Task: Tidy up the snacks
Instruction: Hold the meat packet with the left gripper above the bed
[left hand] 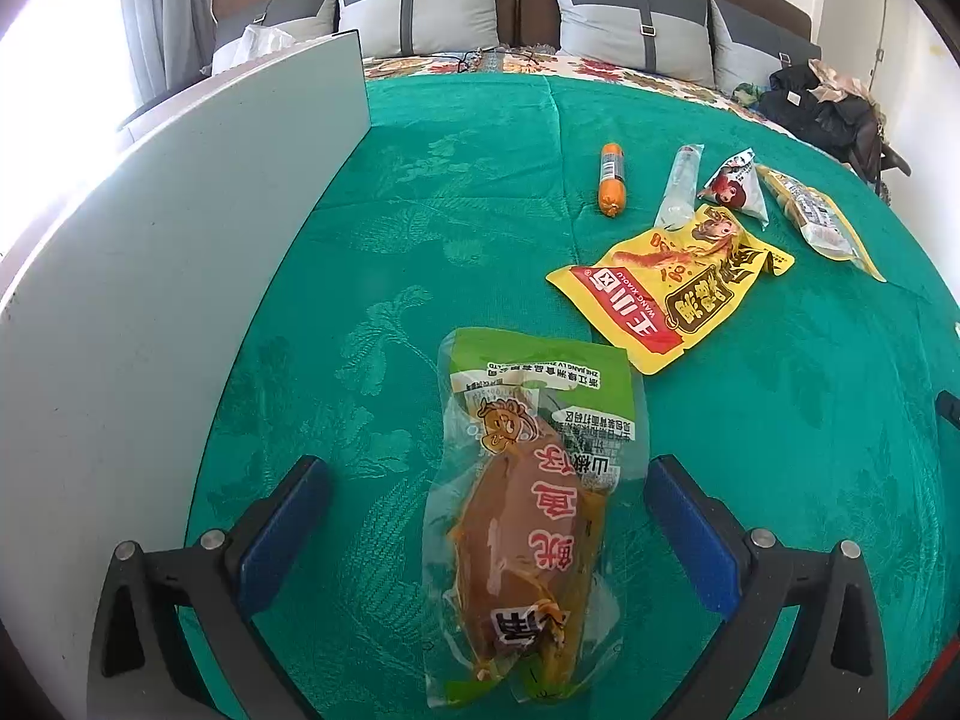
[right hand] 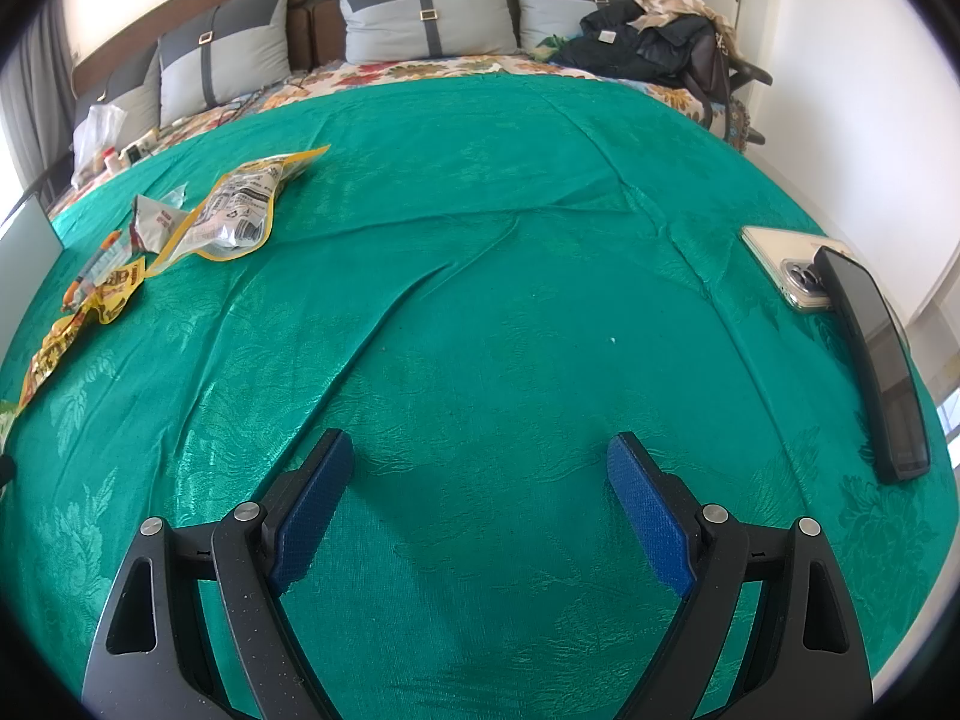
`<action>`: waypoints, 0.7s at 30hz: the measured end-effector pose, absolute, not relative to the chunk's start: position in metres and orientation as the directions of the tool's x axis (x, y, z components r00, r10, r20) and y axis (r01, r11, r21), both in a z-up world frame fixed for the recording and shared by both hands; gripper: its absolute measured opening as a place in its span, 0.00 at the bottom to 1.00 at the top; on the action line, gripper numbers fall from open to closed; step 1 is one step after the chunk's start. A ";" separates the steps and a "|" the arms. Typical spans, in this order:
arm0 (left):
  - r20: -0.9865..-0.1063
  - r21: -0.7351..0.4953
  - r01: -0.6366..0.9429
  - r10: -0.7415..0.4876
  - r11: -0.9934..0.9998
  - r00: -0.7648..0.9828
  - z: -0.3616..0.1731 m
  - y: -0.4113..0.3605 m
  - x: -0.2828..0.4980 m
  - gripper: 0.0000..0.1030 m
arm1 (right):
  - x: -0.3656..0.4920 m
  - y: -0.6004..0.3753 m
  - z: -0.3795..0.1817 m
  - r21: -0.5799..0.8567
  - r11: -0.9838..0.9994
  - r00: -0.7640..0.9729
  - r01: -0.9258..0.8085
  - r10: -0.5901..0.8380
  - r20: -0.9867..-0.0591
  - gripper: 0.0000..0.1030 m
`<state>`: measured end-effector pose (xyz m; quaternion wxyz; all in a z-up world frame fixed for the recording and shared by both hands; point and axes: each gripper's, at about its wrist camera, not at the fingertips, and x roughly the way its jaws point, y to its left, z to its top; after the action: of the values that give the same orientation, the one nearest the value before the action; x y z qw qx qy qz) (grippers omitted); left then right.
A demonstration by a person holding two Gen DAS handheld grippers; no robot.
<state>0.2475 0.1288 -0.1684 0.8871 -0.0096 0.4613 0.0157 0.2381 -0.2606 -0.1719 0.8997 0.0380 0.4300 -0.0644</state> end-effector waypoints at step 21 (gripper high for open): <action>-0.816 -0.004 -0.038 0.019 0.999 0.577 -0.167 0.128 0.245 1.00 | 0.250 -0.223 -0.159 0.100 0.991 0.548 0.091 0.034 -0.835 0.93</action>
<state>0.2447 0.1280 -0.1675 0.8880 -0.0104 0.4594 0.0161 0.2504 -0.2230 -0.1595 0.8775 0.0655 0.4749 -0.0161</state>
